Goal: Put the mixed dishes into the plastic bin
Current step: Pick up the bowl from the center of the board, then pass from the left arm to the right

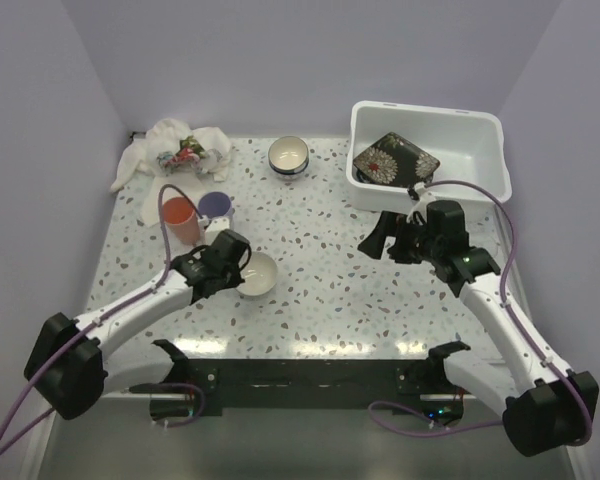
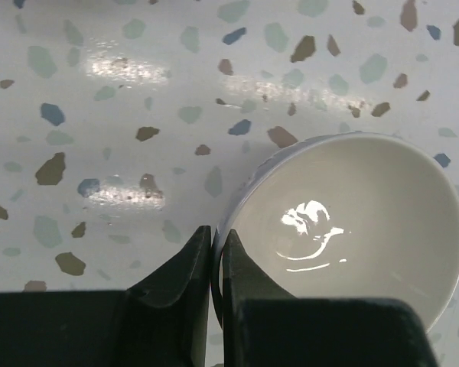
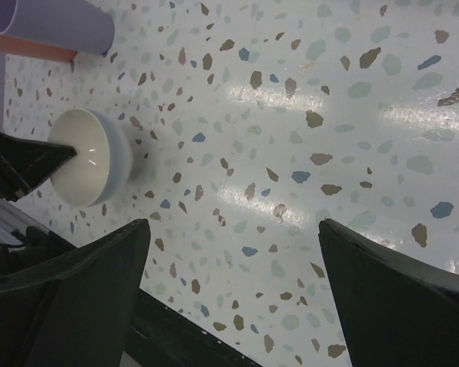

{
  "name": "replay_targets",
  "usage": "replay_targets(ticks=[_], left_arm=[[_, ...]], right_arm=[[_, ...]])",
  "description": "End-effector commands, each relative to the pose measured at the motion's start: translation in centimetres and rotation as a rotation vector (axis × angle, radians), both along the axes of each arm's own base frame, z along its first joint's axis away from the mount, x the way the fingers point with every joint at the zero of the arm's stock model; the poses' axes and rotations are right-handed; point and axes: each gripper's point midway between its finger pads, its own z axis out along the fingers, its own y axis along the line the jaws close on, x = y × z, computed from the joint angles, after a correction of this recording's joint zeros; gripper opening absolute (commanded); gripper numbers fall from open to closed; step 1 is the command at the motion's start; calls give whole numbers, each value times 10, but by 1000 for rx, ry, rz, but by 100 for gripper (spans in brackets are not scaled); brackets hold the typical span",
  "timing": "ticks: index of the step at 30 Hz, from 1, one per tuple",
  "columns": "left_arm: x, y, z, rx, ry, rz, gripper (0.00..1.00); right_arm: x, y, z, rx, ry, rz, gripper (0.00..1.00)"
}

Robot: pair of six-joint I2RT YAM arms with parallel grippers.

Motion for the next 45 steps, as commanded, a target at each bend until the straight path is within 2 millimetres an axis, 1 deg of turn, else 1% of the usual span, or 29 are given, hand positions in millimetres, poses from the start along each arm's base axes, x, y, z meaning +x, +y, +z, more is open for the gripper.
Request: replay_targets(ticks=[1, 2, 3, 4, 5, 6, 8, 10, 11, 14, 17, 18, 20, 26, 27, 29, 30, 32, 33, 34, 35, 37, 38, 40, 41, 42, 43, 44, 45], left_arm=[[26, -47, 34, -23, -112, -45, 0], [26, -65, 45, -38, -136, -84, 0], [26, -73, 43, -27, -131, -98, 0], [27, -80, 46, -27, -140, -109, 0], [28, -93, 55, -42, -158, -135, 0], [28, -98, 53, -31, -154, -147, 0], [27, -113, 61, -25, -178, -176, 0], [25, -122, 60, -10, -182, -195, 0], [23, -130, 63, -15, -189, -216, 0], [19, -143, 66, -10, -200, -242, 0], [16, -149, 71, -3, -219, -255, 0], [15, -151, 72, -3, -222, -259, 0], [15, -152, 75, -1, -233, -263, 0], [15, -150, 79, 11, -252, -263, 0], [15, -149, 79, 9, -254, -261, 0], [15, -149, 81, 6, -260, -259, 0], [14, -148, 80, 8, -261, -261, 0], [14, -147, 81, 4, -267, -259, 0], [15, -146, 81, 2, -272, -256, 0], [14, -146, 83, -5, -275, -256, 0], [14, -146, 84, -11, -281, -253, 0], [14, -144, 87, -20, -294, -251, 0], [15, -143, 88, -23, -299, -246, 0], [16, -139, 95, -28, -324, -235, 6], [16, -138, 98, -31, -335, -233, 11], [18, -134, 100, -21, -350, -230, 14], [19, -133, 109, -43, -377, -222, 19], [20, -131, 114, -46, -394, -219, 32], [21, -126, 118, -29, -416, -214, 37]], right_arm=[[-1, 15, 4, -9, -18, -8, 94], [-1, 20, 1, -17, -9, -1, 94], [-1, 24, 2, -20, -10, 6, 94], [-5, 34, 2, -21, -10, 25, 93], [-3, 36, -2, -36, -4, 16, 93], [-3, 39, -2, -38, -2, 17, 93], [-5, 52, -2, -25, 1, 29, 93], [-7, 67, -6, -15, 21, 48, 93], [-7, 71, -6, -15, 23, 55, 92], [-9, 87, -14, -43, 37, 75, 92], [-11, 98, -22, -78, 55, 83, 90], [-8, 101, -21, -85, 46, 74, 89], [-11, 106, -29, -116, 62, 76, 85], [-15, 118, -41, -173, 73, 76, 65], [-15, 119, -41, -179, 73, 79, 57], [-16, 122, -46, -197, 79, 82, 49], [-19, 123, -47, -203, 83, 86, 41], [-18, 123, -50, -221, 81, 78, 33], [-19, 123, -52, -232, 88, 76, 27], [-18, 123, -52, -235, 87, 73, 23], [-17, 123, -52, -242, 85, 70, 15], [-16, 121, -52, -260, 87, 63, 8], [-12, 119, -50, -269, 77, 49, 1], [-11, 115, -46, -294, 70, 40, 0], [-6, 116, -38, -295, 53, 33, 0], [-6, 113, -37, -321, 49, 33, 0], [-4, 111, -34, -330, 42, 31, 0], [2, 113, -24, -327, 20, 24, 0], [5, 109, -23, -367, 6, 20, 0]])
